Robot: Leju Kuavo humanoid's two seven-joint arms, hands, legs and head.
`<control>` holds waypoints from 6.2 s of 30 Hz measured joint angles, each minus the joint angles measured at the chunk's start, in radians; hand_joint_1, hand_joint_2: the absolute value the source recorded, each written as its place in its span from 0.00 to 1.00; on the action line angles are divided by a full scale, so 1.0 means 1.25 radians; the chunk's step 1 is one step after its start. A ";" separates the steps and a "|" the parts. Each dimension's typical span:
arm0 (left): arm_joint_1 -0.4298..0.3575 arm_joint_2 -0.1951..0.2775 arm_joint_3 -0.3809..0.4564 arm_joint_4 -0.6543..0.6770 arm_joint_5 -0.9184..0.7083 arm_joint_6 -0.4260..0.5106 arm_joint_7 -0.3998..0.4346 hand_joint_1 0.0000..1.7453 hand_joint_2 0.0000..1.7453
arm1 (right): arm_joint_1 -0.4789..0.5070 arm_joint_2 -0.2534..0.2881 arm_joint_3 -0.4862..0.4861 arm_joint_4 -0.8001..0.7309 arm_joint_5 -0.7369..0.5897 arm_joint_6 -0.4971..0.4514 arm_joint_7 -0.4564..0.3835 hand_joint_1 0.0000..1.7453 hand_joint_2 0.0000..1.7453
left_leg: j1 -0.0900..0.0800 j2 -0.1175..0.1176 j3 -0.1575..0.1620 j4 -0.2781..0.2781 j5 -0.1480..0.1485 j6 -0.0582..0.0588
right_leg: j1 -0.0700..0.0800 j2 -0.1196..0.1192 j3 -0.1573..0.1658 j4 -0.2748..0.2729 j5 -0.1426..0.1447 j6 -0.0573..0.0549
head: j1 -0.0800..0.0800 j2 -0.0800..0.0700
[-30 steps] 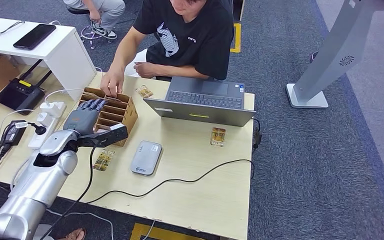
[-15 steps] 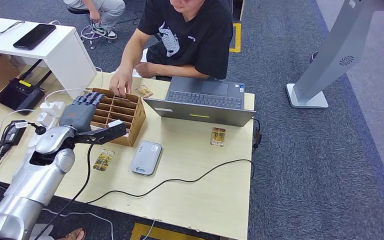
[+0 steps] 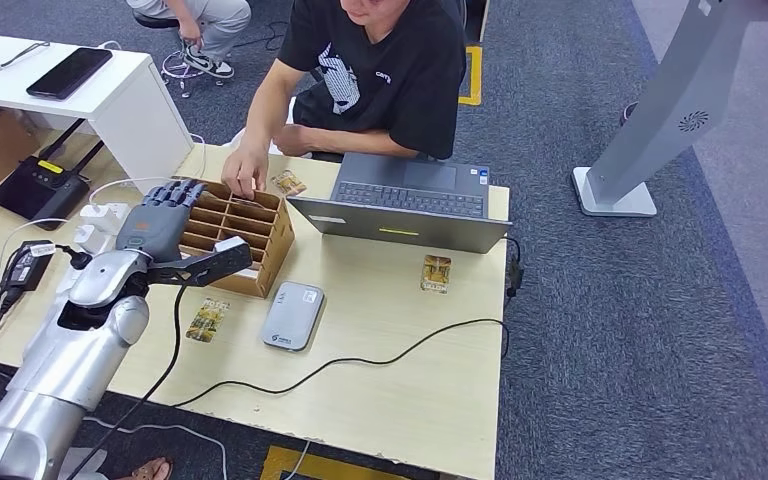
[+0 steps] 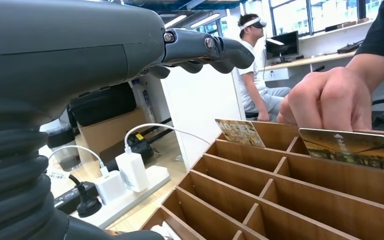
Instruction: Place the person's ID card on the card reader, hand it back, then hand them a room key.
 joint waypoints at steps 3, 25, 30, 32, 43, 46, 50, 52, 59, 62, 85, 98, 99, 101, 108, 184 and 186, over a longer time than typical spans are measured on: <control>-0.019 -0.014 -0.005 0.019 -0.042 0.030 -0.007 0.00 1.00 | -0.001 0.000 0.000 0.000 0.018 0.003 -0.003 0.00 1.00 | 0.000 -0.001 -0.001 0.000 0.000 0.000 | 0.000 -0.001 0.000 0.000 0.000 0.000 | 0.000 0.000; -0.112 -0.124 -0.010 0.223 -0.098 0.117 -0.066 0.00 1.00 | -0.007 0.000 0.000 0.000 0.054 0.011 0.001 0.00 1.00 | 0.000 0.000 -0.001 0.000 0.000 0.000 | 0.000 0.000 -0.001 0.000 0.001 -0.001 | 0.000 0.000; -0.113 -0.127 -0.010 0.227 -0.098 0.117 -0.066 0.00 1.00 | -0.007 0.000 0.000 0.000 0.054 0.011 0.001 0.00 1.00 | 0.000 0.000 -0.001 0.000 0.000 0.000 | 0.000 0.000 -0.001 0.000 0.001 -0.001 | 0.000 0.000; -0.113 -0.128 -0.010 0.228 -0.098 0.117 -0.066 0.00 1.00 | -0.007 0.000 0.000 0.000 0.054 0.011 0.001 0.00 1.00 | 0.000 0.000 -0.001 0.000 0.000 0.000 | 0.000 0.000 -0.001 0.000 0.001 -0.001 | 0.000 0.000; -0.114 -0.128 -0.010 0.230 -0.098 0.117 -0.066 0.00 1.00 | -0.007 0.000 0.000 0.000 0.054 0.012 0.001 0.00 1.00 | 0.000 0.000 -0.001 0.000 0.000 0.000 | 0.000 0.000 -0.001 0.000 0.001 -0.001 | 0.000 0.000; -0.114 -0.128 -0.010 0.231 -0.099 0.117 -0.066 0.00 1.00 | -0.007 0.000 0.000 0.000 0.054 0.012 0.001 0.00 1.00 | 0.000 0.000 -0.001 0.000 0.000 0.000 | 0.000 0.000 -0.001 0.000 0.001 -0.001 | 0.000 0.000; -0.114 -0.128 -0.010 0.231 -0.098 0.117 -0.066 0.00 1.00 | -0.007 0.000 0.000 0.000 0.054 0.012 0.001 0.00 1.00 | 0.000 0.000 -0.001 0.000 0.000 0.000 | 0.000 0.000 -0.001 0.000 0.001 -0.001 | 0.000 0.000; -0.114 -0.128 -0.010 0.231 -0.098 0.117 -0.066 0.00 1.00 | -0.007 0.000 0.000 0.000 0.054 0.012 0.001 0.00 1.00 | 0.000 0.000 -0.001 0.000 0.000 0.000 | 0.000 0.000 -0.001 0.000 0.001 -0.001 | 0.000 0.000; -0.147 -0.128 -0.010 0.258 -0.102 0.087 -0.071 0.00 1.00 | -0.007 0.000 0.000 0.000 0.060 0.018 -0.004 0.00 1.00 | 0.000 0.000 -0.001 0.000 0.000 0.000 | 0.000 0.000 -0.001 0.000 0.001 -0.001 | 0.000 0.000; -0.173 -0.129 -0.010 0.281 -0.102 0.081 -0.078 0.00 1.00 | -0.007 0.000 0.000 0.000 0.061 0.019 -0.004 0.00 1.00 | 0.000 0.000 -0.001 0.000 0.000 0.000 | 0.000 0.000 -0.001 0.000 0.001 -0.001 | 0.000 0.000; -0.193 -0.140 -0.014 0.329 -0.097 0.089 -0.095 0.01 1.00 | -0.008 0.000 0.000 0.000 0.063 0.020 -0.007 0.00 1.00 | 0.000 0.000 -0.001 0.000 0.000 0.000 | 0.000 0.000 -0.001 0.000 0.001 -0.001 | 0.000 0.000; -0.193 -0.144 -0.014 0.329 -0.096 0.089 -0.095 0.01 1.00 | -0.008 0.000 0.000 0.000 0.063 0.020 -0.007 0.00 1.00 | 0.000 0.000 -0.001 0.000 0.000 0.000 | 0.000 0.000 -0.001 0.000 0.001 -0.001 | 0.000 0.000; -0.193 -0.144 -0.014 0.329 -0.096 0.089 -0.095 0.01 1.00 | -0.008 0.000 0.000 0.000 0.063 0.020 -0.007 0.00 1.00 | 0.000 0.000 -0.001 0.000 0.000 0.000 | 0.000 0.000 -0.001 0.000 0.001 -0.001 | 0.000 0.000; -0.193 -0.144 -0.014 0.329 -0.096 0.089 -0.096 0.01 1.00 | -0.008 0.000 0.000 0.000 0.063 0.020 -0.007 0.00 1.00 | 0.000 0.000 -0.001 0.000 0.000 0.000 | 0.000 0.000 -0.001 0.000 0.001 -0.001 | 0.000 0.000; -0.193 -0.144 -0.014 0.329 -0.096 0.089 -0.096 0.01 1.00 | -0.008 0.000 0.000 0.000 0.063 0.020 -0.007 0.00 1.00 | 0.000 0.000 -0.001 0.000 0.000 0.000 | 0.000 0.000 -0.001 0.000 0.000 -0.001 | 0.000 0.000; -0.252 -0.146 -0.035 0.332 -0.045 0.047 -0.112 0.06 1.00 | -0.007 0.000 -0.006 0.000 0.071 0.036 -0.011 0.00 1.00 | 0.000 0.000 -0.001 0.000 0.000 0.000 | 0.000 0.000 -0.001 0.001 0.000 -0.001 | 0.000 0.000; -0.252 -0.145 -0.035 0.331 -0.043 0.047 -0.112 0.03 1.00 | -0.007 0.000 -0.009 0.000 0.071 0.036 -0.011 0.00 1.00 | 0.000 0.000 -0.001 0.000 0.000 0.000 | 0.000 0.000 -0.001 0.001 0.000 -0.001 | 0.000 0.000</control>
